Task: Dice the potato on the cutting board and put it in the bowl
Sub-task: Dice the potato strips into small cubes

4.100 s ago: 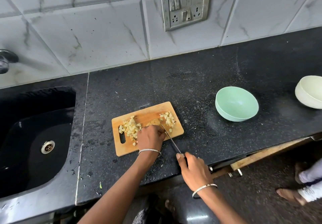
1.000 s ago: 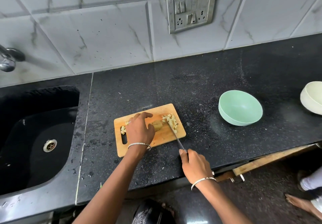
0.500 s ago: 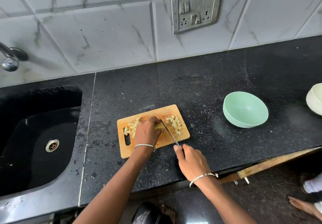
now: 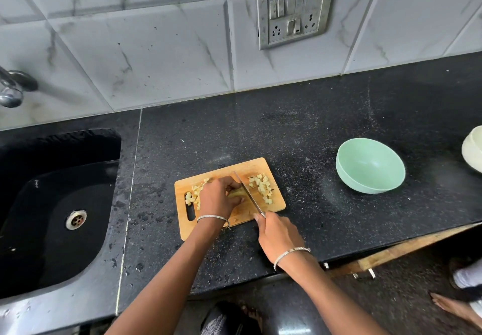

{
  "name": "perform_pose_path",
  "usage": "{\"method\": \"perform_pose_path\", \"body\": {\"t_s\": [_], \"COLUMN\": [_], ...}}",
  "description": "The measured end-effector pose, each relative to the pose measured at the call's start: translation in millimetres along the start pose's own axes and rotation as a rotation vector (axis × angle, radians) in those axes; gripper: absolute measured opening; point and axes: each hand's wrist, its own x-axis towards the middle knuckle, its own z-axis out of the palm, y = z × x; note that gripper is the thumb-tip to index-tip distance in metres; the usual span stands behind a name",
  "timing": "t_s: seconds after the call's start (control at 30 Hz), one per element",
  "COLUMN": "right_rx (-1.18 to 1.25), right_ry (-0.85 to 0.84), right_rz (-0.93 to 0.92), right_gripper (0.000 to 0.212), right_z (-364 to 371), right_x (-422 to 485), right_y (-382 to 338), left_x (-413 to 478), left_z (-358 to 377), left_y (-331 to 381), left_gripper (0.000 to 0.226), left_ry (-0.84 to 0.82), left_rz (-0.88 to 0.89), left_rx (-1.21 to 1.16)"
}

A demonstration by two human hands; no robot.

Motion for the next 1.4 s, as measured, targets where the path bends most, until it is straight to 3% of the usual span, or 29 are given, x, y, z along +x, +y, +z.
{"method": "perform_pose_path", "body": {"t_s": [0.27, 0.8, 1.1, 1.17, 1.23, 1.33, 1.4], "right_rx": [-0.015, -0.142, 0.017, 0.108, 0.361, 0.809, 0.972], "right_ry": [-0.042, 0.05, -0.023, -0.017, -0.069, -0.249, -0.399], "right_rz": [0.005, 0.03, 0.007, 0.035, 0.122, 0.333, 0.412], "right_gripper": [0.042, 0.043, 0.05, 0.053, 0.052, 0.052, 0.052], "right_z": [1, 13, 7, 7, 8, 6, 6], "right_x": [10, 4, 18, 22, 24, 20, 20], "right_y": [5, 7, 24, 24, 24, 24, 26], "left_x": [3, 4, 0, -1, -2, -4, -7], "left_z": [0, -1, 1, 1, 0, 0, 1], "left_y": [-3, -2, -4, -3, -3, -3, -2], "left_gripper": [0.026, 0.028, 0.025, 0.025, 0.026, 0.027, 0.027], "left_ry": [0.0, -0.001, 0.005, 0.002, -0.001, 0.004, 0.018], "left_rz": [-0.009, -0.037, -0.024, -0.024, -0.014, 0.016, 0.035], "left_rx": [-0.036, -0.053, -0.072, -0.084, -0.08, -0.036, -0.003]}}
